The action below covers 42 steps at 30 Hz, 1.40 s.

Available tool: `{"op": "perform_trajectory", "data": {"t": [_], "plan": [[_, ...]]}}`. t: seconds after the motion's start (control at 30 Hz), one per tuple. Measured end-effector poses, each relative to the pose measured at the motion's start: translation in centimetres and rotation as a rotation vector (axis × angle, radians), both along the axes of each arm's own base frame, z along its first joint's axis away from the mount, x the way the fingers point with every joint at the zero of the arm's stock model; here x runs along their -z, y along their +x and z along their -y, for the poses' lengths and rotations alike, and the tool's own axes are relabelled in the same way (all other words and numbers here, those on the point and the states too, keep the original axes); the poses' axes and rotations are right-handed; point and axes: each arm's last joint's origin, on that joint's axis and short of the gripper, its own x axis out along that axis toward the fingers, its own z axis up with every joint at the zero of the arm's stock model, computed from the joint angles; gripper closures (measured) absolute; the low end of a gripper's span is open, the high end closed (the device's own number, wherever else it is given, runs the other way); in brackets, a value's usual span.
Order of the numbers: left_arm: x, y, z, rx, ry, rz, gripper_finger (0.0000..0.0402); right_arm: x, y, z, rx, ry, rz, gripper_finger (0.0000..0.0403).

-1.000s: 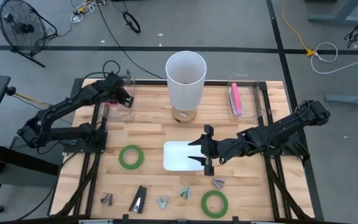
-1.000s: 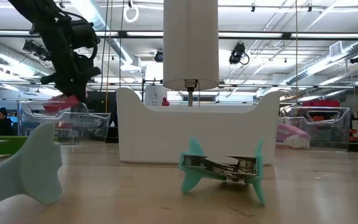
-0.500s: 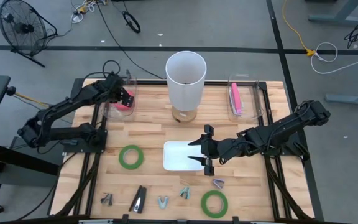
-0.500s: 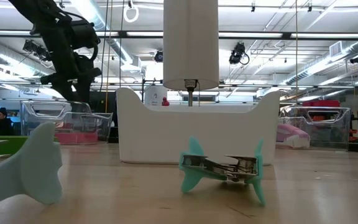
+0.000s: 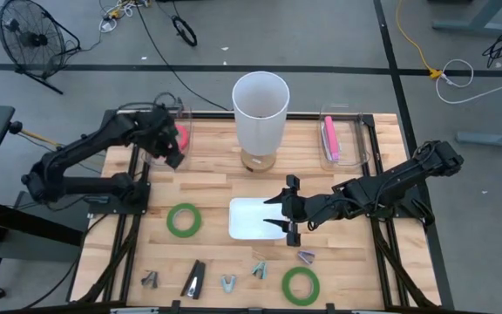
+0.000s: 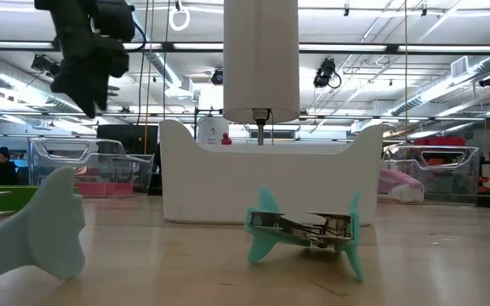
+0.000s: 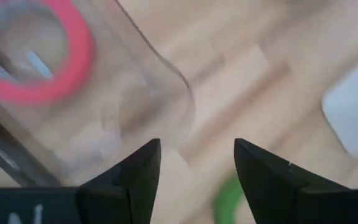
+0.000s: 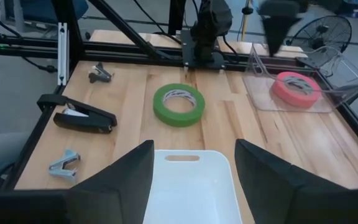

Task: Pick and place Stapler, Stapler remover, tape
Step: Put the top green tape into the left transparent bin

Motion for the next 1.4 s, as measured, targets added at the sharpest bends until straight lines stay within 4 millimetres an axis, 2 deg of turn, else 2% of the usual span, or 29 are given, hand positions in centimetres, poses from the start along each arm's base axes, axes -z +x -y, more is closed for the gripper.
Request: {"op": "perform_trajectory", "data": {"t": [0.23,0.4,0.7,0.87,1.23,1.4], "plan": [[1.6,1.4,4.6,0.062,-0.116,-0.083,0.02,0.1,0.0,0.0,-0.001,0.012,-0.009,0.0179],[2.8,1.8,7.7,0.089,-0.077,-0.148,0.02,0.1,0.0,0.0,-0.001,0.012,-0.009,0.0179],[7.1,1.3,12.3,0.039,-0.096,-0.174,0.02,0.1,0.0,0.0,0.002,0.019,-0.009,0.0179],[9.5,1.3,13.5,0.004,-0.139,-0.105,0.02,0.1,0.0,0.0,0.003,0.019,-0.007,0.0179],[12.1,-0.1,14.3,-0.076,-0.146,-0.137,0.02,0.0,0.0,0.0,0.002,0.02,-0.007,0.0179],[12.4,0.3,14.6,-0.069,-0.162,-0.068,0.02,0.0,0.0,0.0,0.002,0.02,-0.007,0.0179]]}}
